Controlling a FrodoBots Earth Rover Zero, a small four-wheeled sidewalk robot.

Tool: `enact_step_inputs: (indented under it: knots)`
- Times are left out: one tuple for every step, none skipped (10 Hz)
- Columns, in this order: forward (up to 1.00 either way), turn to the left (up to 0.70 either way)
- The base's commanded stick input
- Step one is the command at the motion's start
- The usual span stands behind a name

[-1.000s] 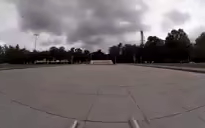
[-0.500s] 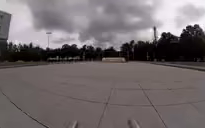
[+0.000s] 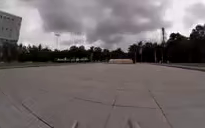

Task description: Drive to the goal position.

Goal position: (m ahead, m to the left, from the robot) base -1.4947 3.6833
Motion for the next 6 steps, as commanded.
enact_step_inputs:
  knots:
    - [0.00,1.00]
    - [0.00,1.00]
    - [0.00,1.00]
    - [0.00,1.00]
    - [0.00,1.00]
    - [0.00,1.00]
